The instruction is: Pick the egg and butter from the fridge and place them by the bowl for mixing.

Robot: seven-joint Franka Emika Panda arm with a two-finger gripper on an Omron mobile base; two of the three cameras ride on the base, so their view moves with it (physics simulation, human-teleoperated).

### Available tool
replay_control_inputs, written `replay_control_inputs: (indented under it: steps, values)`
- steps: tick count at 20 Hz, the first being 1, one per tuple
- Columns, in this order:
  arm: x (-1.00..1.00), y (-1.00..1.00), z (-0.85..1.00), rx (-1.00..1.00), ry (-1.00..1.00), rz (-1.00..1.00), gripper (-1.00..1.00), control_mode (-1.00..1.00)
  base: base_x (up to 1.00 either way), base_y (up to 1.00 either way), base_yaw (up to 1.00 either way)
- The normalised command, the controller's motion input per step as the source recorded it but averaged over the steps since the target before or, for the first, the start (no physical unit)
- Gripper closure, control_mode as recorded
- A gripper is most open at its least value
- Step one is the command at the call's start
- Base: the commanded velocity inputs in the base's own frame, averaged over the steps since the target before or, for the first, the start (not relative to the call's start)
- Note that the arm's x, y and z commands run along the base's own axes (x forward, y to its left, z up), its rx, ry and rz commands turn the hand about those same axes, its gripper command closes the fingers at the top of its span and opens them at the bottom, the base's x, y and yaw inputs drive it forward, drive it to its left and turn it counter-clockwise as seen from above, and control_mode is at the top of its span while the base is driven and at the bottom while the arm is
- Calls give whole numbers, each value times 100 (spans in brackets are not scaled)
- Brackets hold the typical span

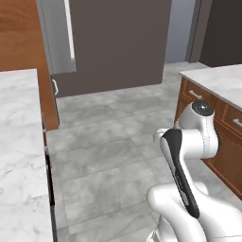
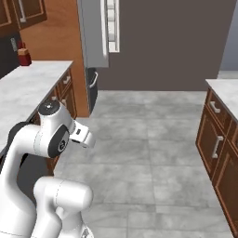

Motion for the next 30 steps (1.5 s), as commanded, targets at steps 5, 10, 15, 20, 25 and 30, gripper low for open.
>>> replay_control_inputs:
  steps: [5,10,15,20,25,30]
  values:
    - [0,0,0,0,0,0,-100,100,72,-10,0]
    - [0,0,0,0,0,0,-100,100,74,-11,0]
    - [0,0,0,0,0,0,-100,100,75,-13,0]
    - [0,0,0,0,0,0,-100,100,70,-13,0]
    - [0,0,0,0,0,0,-100,100,71,-16,0]
    - [0,0,0,0,0,0,-100,100,70,-12,0]
